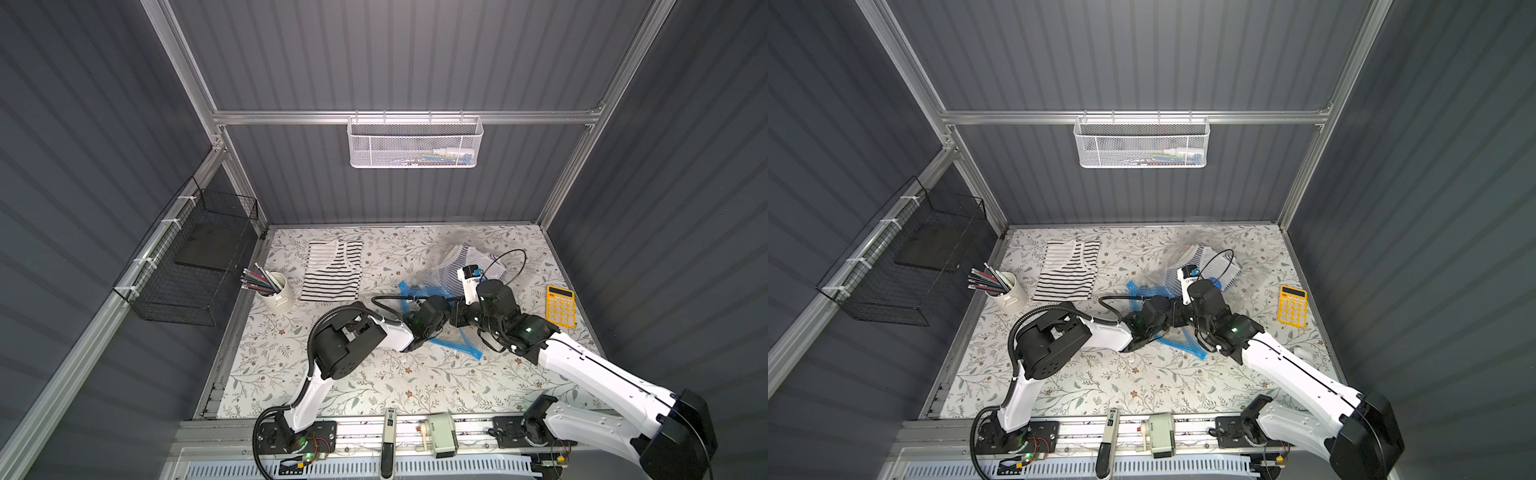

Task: Take the tank top out of the vacuum bag
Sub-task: Take out the tank top from the vacuum bag.

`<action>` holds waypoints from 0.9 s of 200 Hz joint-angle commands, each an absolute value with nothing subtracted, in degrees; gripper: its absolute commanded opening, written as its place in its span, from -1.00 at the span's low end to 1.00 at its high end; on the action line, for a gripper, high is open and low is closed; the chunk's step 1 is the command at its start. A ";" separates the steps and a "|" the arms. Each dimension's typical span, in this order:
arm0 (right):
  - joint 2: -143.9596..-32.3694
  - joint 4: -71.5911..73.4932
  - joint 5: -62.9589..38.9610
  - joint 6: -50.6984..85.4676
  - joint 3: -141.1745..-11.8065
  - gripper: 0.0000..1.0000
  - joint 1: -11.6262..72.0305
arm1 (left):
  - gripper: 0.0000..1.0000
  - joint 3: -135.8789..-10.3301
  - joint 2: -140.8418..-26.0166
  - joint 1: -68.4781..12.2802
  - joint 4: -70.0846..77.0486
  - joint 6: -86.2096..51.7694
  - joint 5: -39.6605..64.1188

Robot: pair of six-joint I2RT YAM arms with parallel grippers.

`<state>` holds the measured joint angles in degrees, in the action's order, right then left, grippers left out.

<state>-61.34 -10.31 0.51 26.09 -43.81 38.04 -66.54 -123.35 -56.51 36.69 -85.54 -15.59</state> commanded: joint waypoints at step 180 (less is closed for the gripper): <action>-59.97 -10.29 -0.19 24.91 -44.45 -1.00 38.57 | -0.32 -71.85 -127.91 -55.46 29.01 -89.73 -15.01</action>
